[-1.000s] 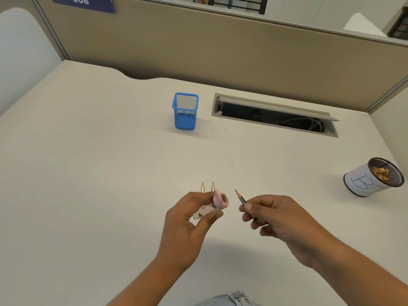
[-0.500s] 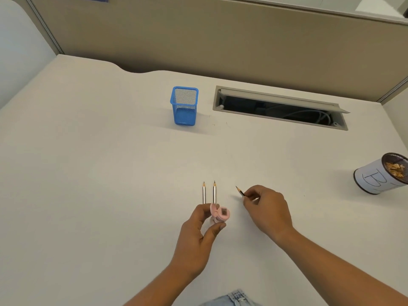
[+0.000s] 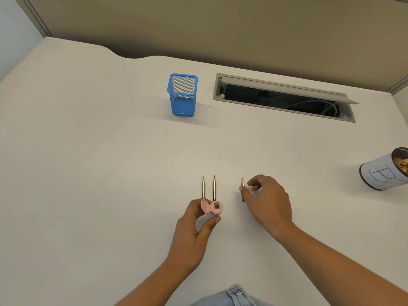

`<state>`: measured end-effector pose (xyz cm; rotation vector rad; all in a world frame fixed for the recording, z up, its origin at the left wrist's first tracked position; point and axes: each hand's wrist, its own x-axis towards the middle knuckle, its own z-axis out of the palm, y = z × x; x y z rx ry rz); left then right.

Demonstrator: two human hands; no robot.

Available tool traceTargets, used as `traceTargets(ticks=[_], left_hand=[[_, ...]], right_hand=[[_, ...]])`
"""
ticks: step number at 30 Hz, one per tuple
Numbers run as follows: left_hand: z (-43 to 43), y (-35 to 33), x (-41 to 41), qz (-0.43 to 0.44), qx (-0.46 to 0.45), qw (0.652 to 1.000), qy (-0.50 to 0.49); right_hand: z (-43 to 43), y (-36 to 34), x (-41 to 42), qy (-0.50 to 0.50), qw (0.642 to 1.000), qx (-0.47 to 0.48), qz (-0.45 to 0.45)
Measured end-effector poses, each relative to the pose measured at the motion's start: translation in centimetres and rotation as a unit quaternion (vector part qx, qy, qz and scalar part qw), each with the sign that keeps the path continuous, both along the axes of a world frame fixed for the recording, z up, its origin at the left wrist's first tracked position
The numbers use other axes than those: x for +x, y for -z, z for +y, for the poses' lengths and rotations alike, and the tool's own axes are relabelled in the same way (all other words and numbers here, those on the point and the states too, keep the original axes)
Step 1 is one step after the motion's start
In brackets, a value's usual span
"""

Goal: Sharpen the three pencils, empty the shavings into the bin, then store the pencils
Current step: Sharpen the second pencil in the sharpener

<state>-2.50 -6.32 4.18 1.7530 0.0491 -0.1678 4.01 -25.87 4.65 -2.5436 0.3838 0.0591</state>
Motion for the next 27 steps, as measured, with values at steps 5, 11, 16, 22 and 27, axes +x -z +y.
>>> traceTargets(ticks=[5,11,16,22,27], left_hand=[[1.1,-1.0,-0.8,0.002,-0.033,0.999,-0.031],[1.9,-2.9,-2.6,0.035,-0.124,0.991,-0.039],[2.5,-4.3,-4.0,0.031,-0.174,0.984,-0.032],[3.5,-5.4,-5.0,0.013,-0.188,0.981,-0.048],[4.5,-6.3,-5.0,-0.018,-0.135,0.99,-0.043]], right_hand=[[2.5,-0.5,0.4,-0.087,0.995,0.043,0.01],[5.5,-0.3,1.2,-0.08,0.993,0.065,0.063],[6.2,-0.3,1.5,-0.077,0.994,0.013,0.08],[6.4,-1.3,1.0,-0.091,0.993,-0.04,0.067],[5.6,-6.1,-0.5,-0.047,0.988,0.144,-0.01]])
